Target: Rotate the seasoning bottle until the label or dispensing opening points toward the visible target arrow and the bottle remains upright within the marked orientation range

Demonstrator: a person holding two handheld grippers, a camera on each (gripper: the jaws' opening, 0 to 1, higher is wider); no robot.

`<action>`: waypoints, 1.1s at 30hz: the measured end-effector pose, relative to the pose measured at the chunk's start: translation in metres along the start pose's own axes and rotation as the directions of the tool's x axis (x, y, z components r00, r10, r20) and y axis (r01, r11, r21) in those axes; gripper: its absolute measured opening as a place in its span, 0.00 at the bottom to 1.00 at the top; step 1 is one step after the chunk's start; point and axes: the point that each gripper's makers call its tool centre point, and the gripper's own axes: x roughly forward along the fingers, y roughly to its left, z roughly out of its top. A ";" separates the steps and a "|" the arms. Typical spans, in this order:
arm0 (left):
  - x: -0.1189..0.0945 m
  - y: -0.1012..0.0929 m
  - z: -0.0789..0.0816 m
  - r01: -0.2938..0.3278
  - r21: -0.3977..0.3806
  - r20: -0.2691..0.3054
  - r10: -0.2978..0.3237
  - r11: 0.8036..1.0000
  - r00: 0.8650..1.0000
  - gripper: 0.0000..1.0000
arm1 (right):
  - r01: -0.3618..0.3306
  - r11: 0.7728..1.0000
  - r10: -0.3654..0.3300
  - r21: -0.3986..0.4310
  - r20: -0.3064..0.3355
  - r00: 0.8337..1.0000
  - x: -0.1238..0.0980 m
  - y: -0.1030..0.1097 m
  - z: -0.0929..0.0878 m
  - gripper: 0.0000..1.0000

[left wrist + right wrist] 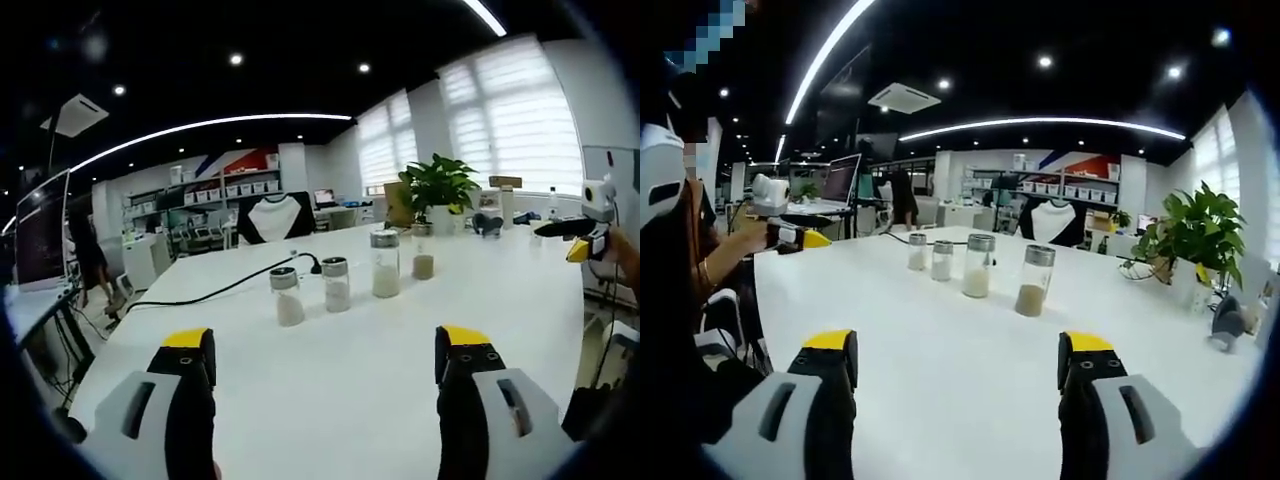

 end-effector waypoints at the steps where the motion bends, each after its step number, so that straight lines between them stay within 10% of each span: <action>1: 0.002 0.001 0.002 0.000 0.003 0.004 0.000 1.000 1.000 0.96 | 0.001 1.000 -0.001 0.000 0.002 1.000 0.000 0.000 0.000 0.83; 33: 0.083 0.013 0.031 0.066 0.001 0.064 -0.066 0.998 0.996 0.92 | -0.010 1.000 0.010 0.000 -0.013 1.000 0.003 0.005 -0.001 0.83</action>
